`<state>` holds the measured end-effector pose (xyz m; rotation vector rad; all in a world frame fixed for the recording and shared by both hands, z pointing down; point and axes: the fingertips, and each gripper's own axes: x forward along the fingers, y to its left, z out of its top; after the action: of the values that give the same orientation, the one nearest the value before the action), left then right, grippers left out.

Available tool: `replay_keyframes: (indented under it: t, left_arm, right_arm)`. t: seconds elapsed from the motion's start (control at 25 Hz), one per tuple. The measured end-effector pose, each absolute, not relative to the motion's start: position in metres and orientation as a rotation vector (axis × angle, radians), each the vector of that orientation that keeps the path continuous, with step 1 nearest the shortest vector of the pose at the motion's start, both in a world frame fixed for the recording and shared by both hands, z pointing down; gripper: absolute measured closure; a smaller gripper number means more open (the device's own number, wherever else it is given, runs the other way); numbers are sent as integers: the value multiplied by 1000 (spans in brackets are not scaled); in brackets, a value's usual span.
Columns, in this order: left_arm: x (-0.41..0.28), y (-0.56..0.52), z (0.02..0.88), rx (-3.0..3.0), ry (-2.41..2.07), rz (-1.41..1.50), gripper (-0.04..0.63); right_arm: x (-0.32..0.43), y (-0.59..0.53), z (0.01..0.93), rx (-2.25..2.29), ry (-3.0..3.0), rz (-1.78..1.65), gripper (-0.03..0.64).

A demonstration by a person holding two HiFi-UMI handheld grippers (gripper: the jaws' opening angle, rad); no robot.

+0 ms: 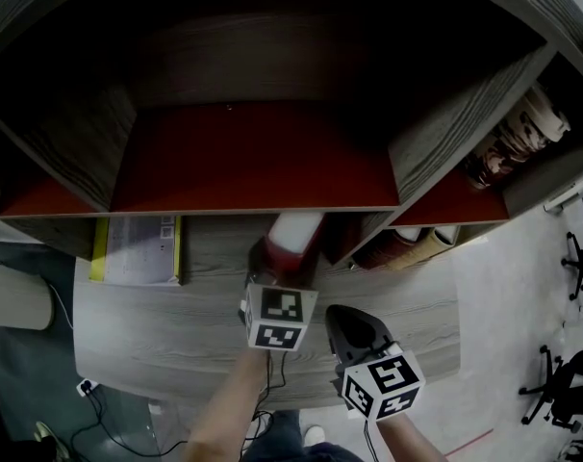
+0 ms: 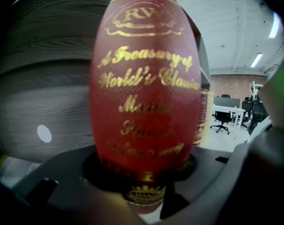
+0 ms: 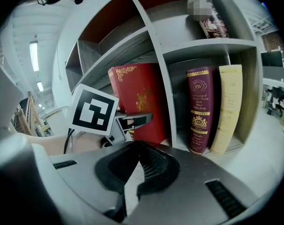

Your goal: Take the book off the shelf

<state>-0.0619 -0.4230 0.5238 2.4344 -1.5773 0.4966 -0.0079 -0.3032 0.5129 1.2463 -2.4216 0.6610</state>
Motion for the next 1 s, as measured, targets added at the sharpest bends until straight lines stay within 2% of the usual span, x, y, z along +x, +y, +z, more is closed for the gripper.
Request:
replay_keyframes:
  t: [1.0]
  left_arm:
    - [-88,-360,497,2349,-1637,483,386]
  right_arm:
    - [-4,-264,480,1273,-2469,597,609]
